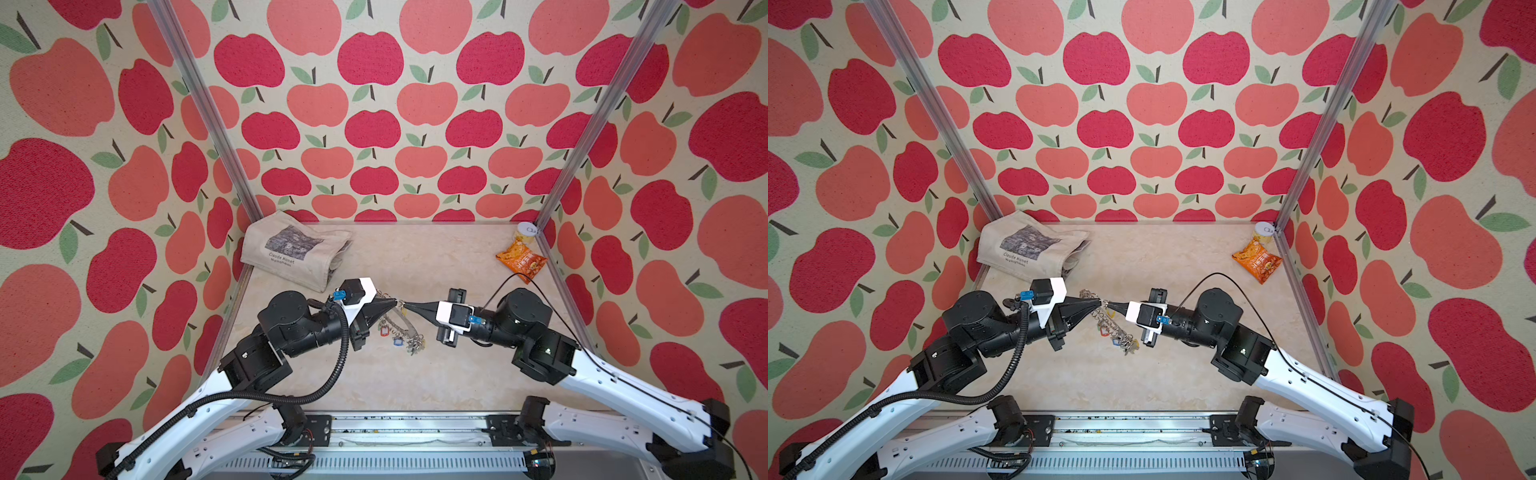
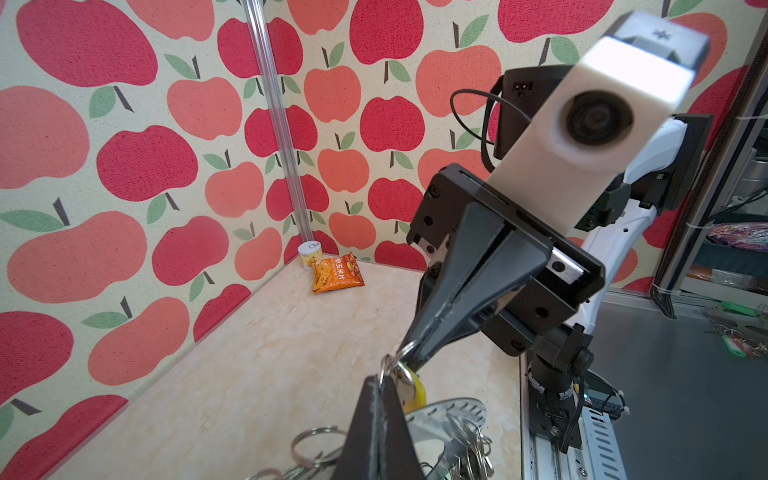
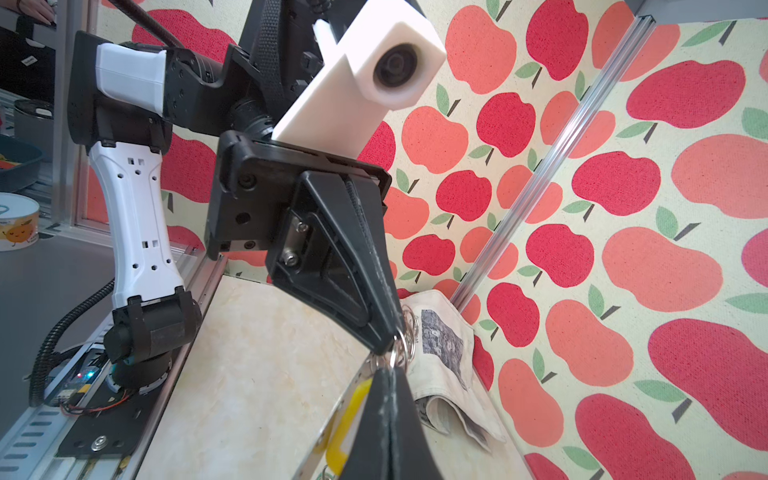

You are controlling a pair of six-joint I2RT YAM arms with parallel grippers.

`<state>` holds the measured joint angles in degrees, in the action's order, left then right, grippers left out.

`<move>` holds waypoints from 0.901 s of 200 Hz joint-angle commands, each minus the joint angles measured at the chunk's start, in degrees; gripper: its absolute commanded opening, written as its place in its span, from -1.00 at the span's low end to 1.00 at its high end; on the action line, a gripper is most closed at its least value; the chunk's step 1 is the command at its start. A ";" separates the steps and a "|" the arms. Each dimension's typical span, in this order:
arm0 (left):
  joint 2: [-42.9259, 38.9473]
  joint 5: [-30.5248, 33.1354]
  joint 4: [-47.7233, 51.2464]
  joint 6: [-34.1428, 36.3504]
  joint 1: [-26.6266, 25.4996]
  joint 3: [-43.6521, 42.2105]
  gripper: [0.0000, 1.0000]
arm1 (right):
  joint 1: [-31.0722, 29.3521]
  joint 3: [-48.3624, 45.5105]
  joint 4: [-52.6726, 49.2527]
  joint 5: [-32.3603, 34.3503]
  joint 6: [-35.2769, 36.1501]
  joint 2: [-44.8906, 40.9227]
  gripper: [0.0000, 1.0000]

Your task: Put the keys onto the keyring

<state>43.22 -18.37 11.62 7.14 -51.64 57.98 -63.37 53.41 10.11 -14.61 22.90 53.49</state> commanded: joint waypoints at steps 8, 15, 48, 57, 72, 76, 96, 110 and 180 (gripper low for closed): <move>1.16 -1.35 -1.52 0.44 -1.16 2.52 -1.00 | -2.00 2.19 -3.16 -0.72 2.07 0.82 -1.00; 1.16 -1.32 -1.42 0.48 -1.25 2.54 -1.00 | -2.01 2.30 -3.33 -0.44 2.30 0.91 -1.00; 1.39 -1.06 -0.83 0.77 -1.52 2.79 -1.00 | -2.52 3.95 -6.19 0.37 3.47 1.65 -1.00; 1.45 -0.97 -0.64 0.87 -1.62 2.87 -1.00 | -2.61 4.62 -7.31 0.50 3.79 1.91 -1.00; 1.68 -0.79 -0.22 1.17 -1.68 3.03 -1.00 | -2.71 5.57 -9.21 0.63 4.28 2.30 -1.00; 1.76 -0.80 -0.03 1.25 -1.63 3.13 -1.00 | -2.68 5.79 -9.68 0.73 4.43 2.44 -1.00; 1.98 -0.64 0.51 1.40 -1.89 3.54 -1.00 | -2.87 6.93 -11.76 1.36 5.28 2.97 -1.00; 2.13 -0.48 1.05 1.65 -1.98 3.79 -1.00 | -3.07 7.92 -13.34 1.74 5.95 3.37 -1.00; 3.09 -0.11 3.31 2.18 -2.20 5.38 -1.00 | -5.18 9.49 -17.57 4.02 9.36 3.57 -1.00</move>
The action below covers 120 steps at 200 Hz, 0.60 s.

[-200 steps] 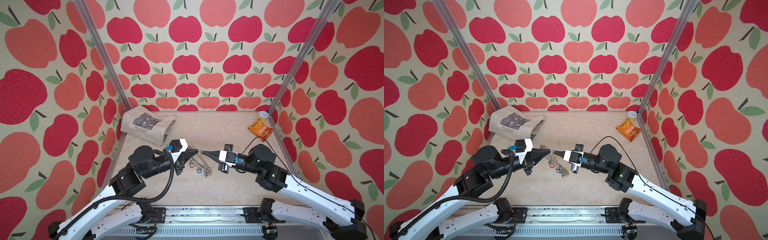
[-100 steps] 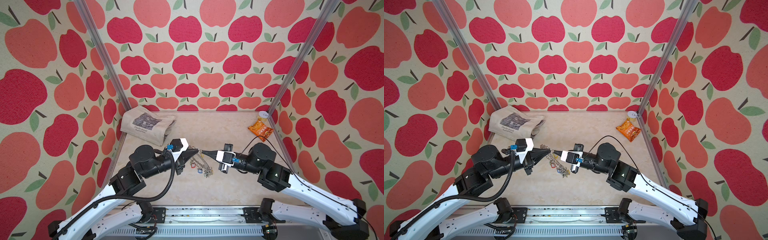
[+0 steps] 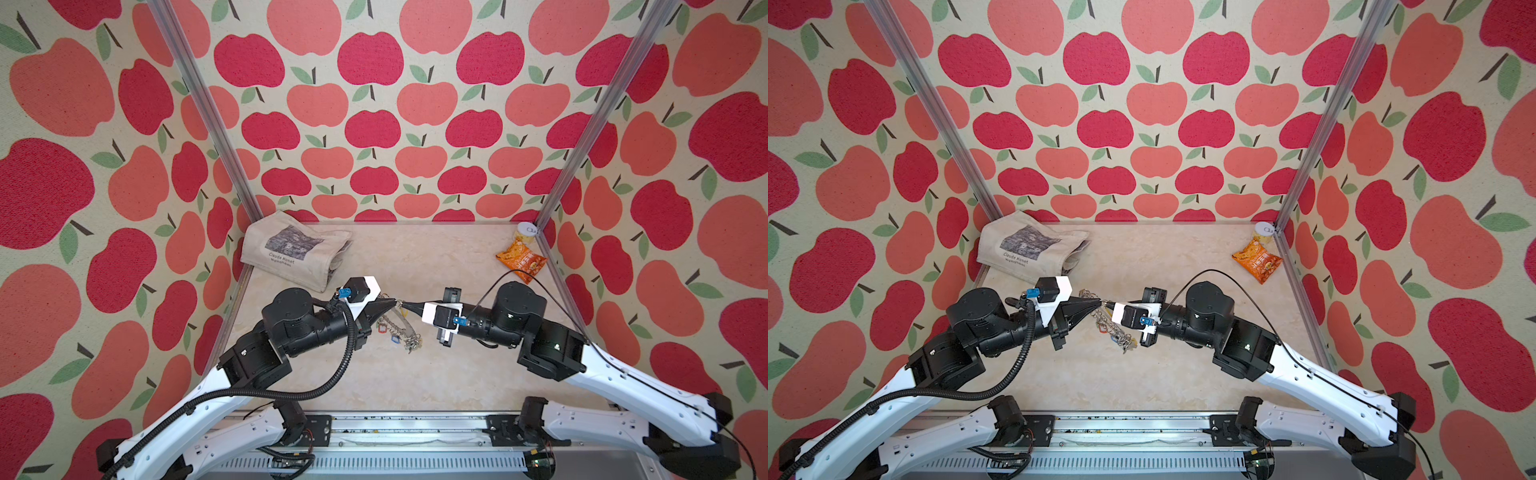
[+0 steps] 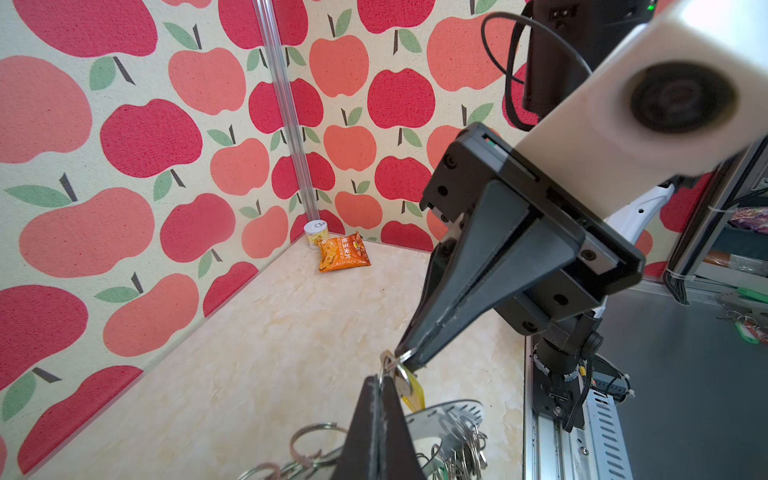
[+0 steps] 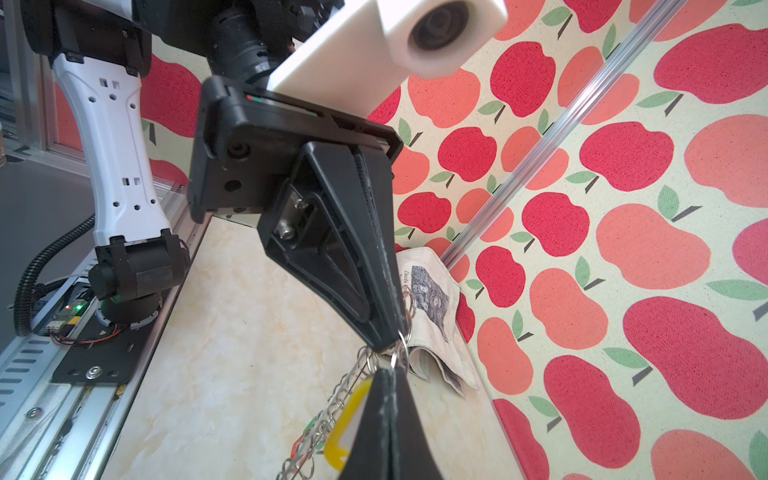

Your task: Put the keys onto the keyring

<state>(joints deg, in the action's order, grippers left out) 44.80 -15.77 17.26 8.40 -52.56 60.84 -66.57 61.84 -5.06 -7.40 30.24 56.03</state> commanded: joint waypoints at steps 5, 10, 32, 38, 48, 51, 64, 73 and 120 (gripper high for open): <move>1.65 -2.74 -2.05 1.01 -1.32 2.77 -1.00 | -1.99 1.12 -2.64 -3.19 2.14 1.01 -1.00; 1.76 -2.73 -1.70 1.00 -1.32 2.95 -1.00 | -1.99 1.22 -3.03 -3.39 2.30 1.01 -1.00; 2.22 -2.83 -0.51 1.09 -1.32 3.74 -1.00 | -1.99 1.94 -4.78 -4.02 3.34 1.11 -1.00; 2.31 -2.82 -0.28 1.09 -1.32 3.91 -1.00 | -1.99 2.09 -5.39 -4.17 3.71 1.19 -1.00; 2.48 -2.78 0.29 1.23 -1.32 4.26 -1.00 | -2.03 2.45 -6.34 -4.51 4.16 1.26 -1.00; 2.55 -2.80 0.44 1.23 -1.32 4.35 -1.00 | -1.99 2.56 -6.76 -4.57 4.33 1.27 -1.00; 2.75 -2.89 1.02 1.31 -1.33 4.92 -1.00 | -1.99 3.15 -8.52 -4.90 4.78 1.45 -1.00; 2.87 -2.96 1.36 1.39 -1.32 5.27 -1.00 | -1.99 3.36 -9.57 -5.23 5.05 1.45 -1.00; 3.89 -3.39 2.23 1.34 -1.32 6.13 -1.00 | -4.36 4.22 -13.14 -6.44 5.88 1.45 -1.00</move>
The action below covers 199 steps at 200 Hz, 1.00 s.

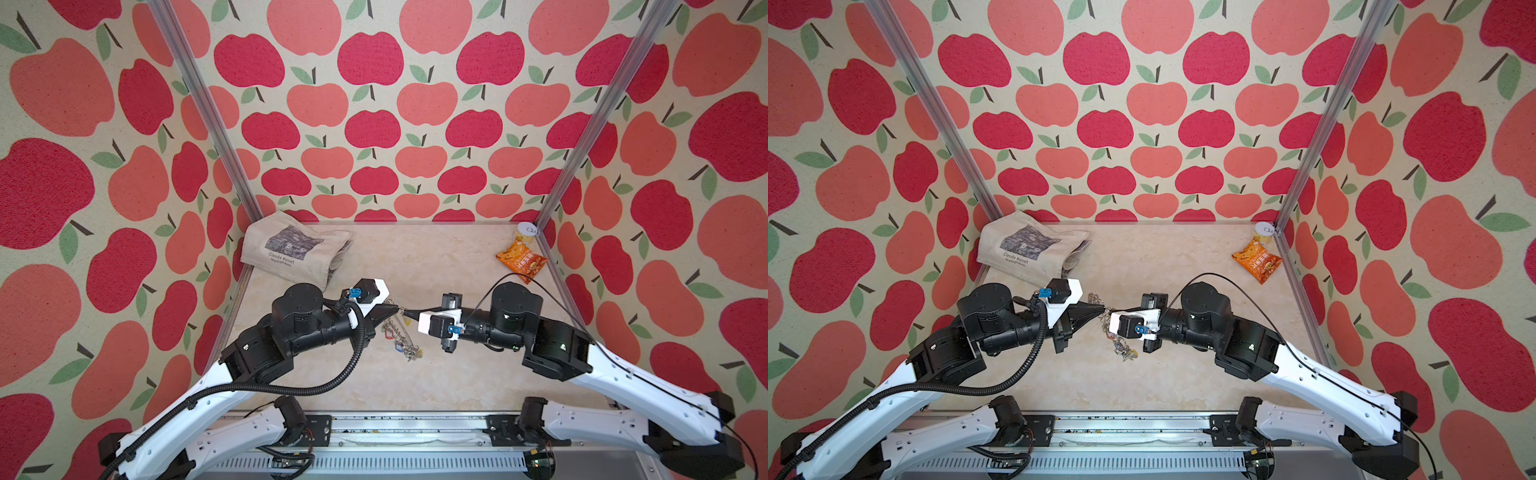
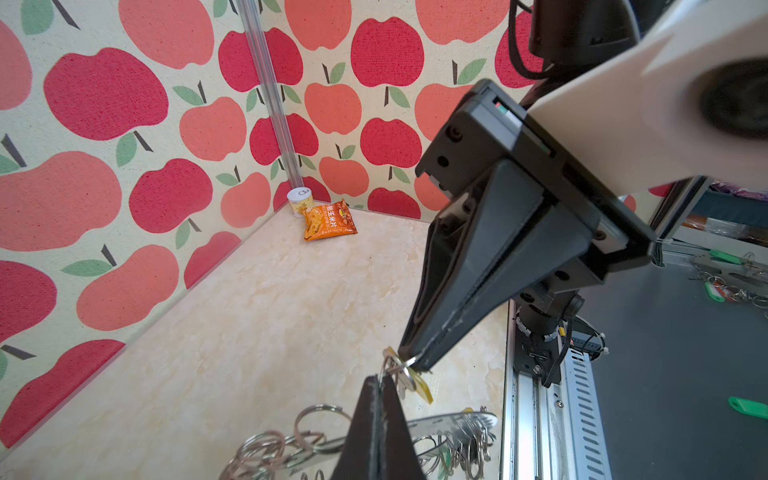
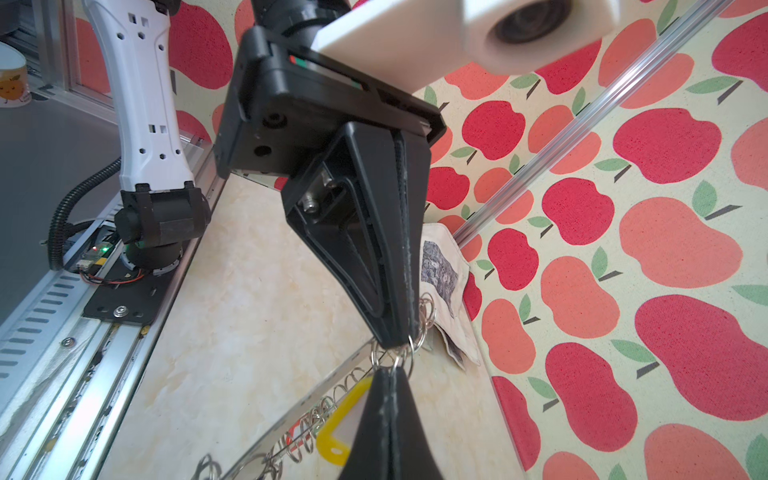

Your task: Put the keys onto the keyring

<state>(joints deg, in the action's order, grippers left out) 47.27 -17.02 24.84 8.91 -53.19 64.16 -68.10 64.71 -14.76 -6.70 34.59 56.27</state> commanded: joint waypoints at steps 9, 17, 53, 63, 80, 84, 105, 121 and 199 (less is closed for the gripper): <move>1.51 -2.15 -5.09 0.98 -0.69 2.94 -1.00 | -2.96 1.47 -3.86 -7.50 1.63 1.12 -1.00; 1.67 -2.15 -4.91 0.97 -0.69 3.14 -1.00 | -2.93 1.35 -4.13 -7.72 1.64 0.97 -1.00; 2.04 -2.11 -4.51 1.20 -0.69 3.47 -1.00 | -3.13 1.52 -5.32 -7.43 1.83 0.86 -1.00; 2.04 -2.02 -4.45 1.18 -0.68 3.43 -1.00 | -3.17 1.34 -5.37 -6.81 1.85 0.56 -1.00; 1.80 -1.71 -4.62 1.17 -0.64 3.30 -1.00 | -3.17 0.81 -5.40 -5.10 1.91 -0.49 -1.00; 1.71 -1.66 -4.69 1.20 -0.69 3.25 -1.00 | -3.15 0.73 -5.44 -4.72 1.94 -0.80 -1.00; 1.17 -1.49 -5.06 1.03 -0.61 2.99 -1.00 | -3.17 -0.14 -5.19 -3.20 1.73 -2.26 -1.00; 0.90 -1.45 -5.50 0.84 -0.71 2.81 -1.00 | -3.18 -0.77 -5.16 -2.37 1.53 -2.99 -1.00; 0.20 -1.70 -6.74 0.41 -0.69 2.56 -1.00 | -3.18 -2.87 -4.48 0.84 0.40 -6.11 -1.00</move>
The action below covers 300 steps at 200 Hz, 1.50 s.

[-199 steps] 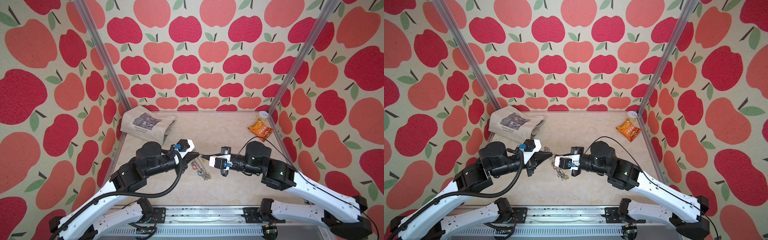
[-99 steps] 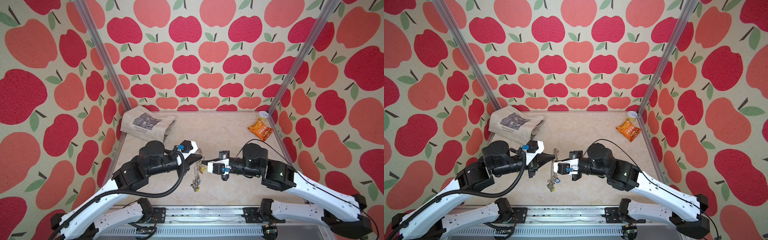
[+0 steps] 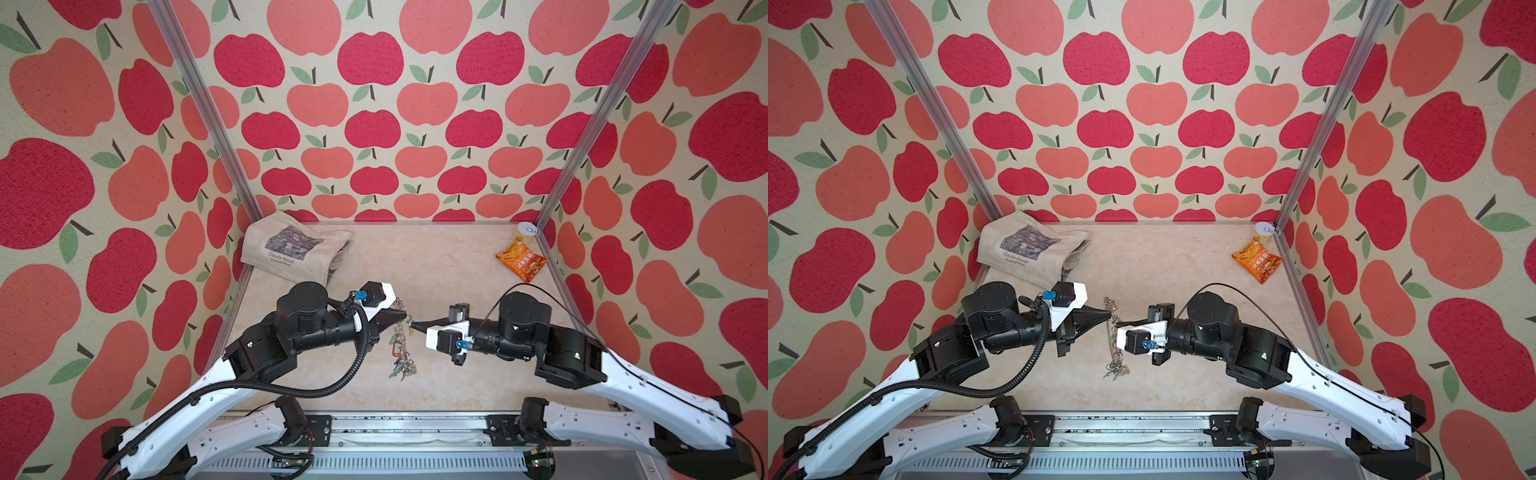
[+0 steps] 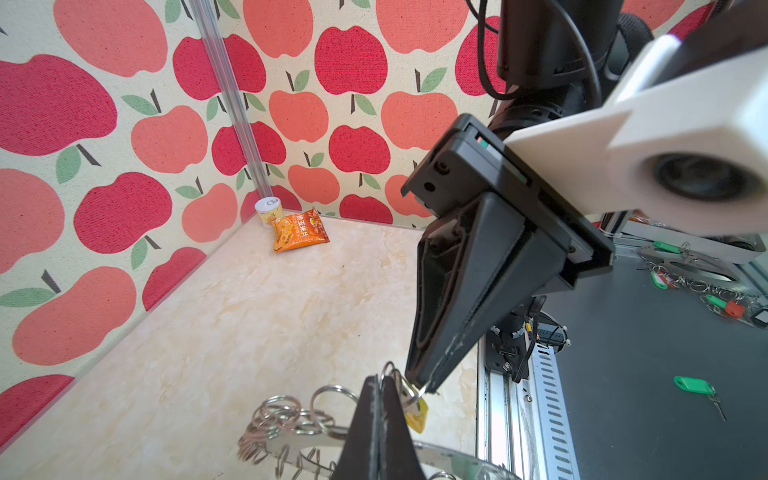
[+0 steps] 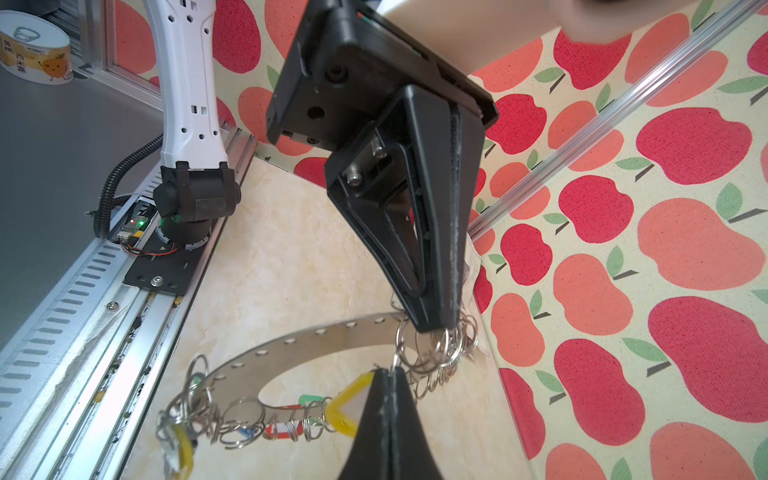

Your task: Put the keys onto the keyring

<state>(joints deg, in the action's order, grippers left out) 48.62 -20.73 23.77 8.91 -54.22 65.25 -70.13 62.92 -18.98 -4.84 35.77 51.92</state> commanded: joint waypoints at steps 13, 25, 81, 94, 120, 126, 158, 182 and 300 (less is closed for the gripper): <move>-1.16 2.08 -5.58 0.42 0.34 1.46 -1.00 | -1.08 -1.43 -0.01 -0.59 -0.79 -2.23 -1.00; -1.16 2.08 -5.58 0.49 0.33 1.49 -1.00 | -1.11 -1.69 0.38 -0.35 -1.04 -2.77 -1.00; -1.76 2.14 -7.41 -0.02 0.38 0.85 -1.00 | -1.11 -2.18 0.17 -2.58 -1.95 -1.52 -1.00; -1.95 2.10 -8.01 -0.14 0.34 0.62 -1.00 | -1.14 -2.22 -0.17 -3.74 -2.37 -0.83 -1.00; -2.47 1.72 -9.39 -0.27 0.30 -0.07 -1.00 | -1.12 -2.15 -1.08 -6.18 -2.74 -0.16 -1.00; -2.56 1.74 -9.65 -0.25 0.34 -0.21 -1.00 | -1.10 -1.94 -1.80 -6.66 -2.76 -0.15 -0.84; -3.44 1.18 -10.88 -0.29 0.41 -1.32 -1.00 | -1.11 -2.98 -1.77 -4.47 -2.83 -2.46 -0.04; -4.03 0.60 -11.72 -0.22 0.47 -1.93 -1.00 | 0.12 -4.66 1.66 -2.90 -4.31 -5.65 0.13; -4.17 -4.86 -13.46 -0.23 0.50 -2.90 -1.00 | 18.09 -2.60 15.65 -20.05 -24.56 -2.16 -0.44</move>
<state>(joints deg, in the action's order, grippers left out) 45.34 -23.68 14.22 8.86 -54.02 62.17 -52.45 58.65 -7.14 -18.96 16.32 48.53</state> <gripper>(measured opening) 0.054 0.294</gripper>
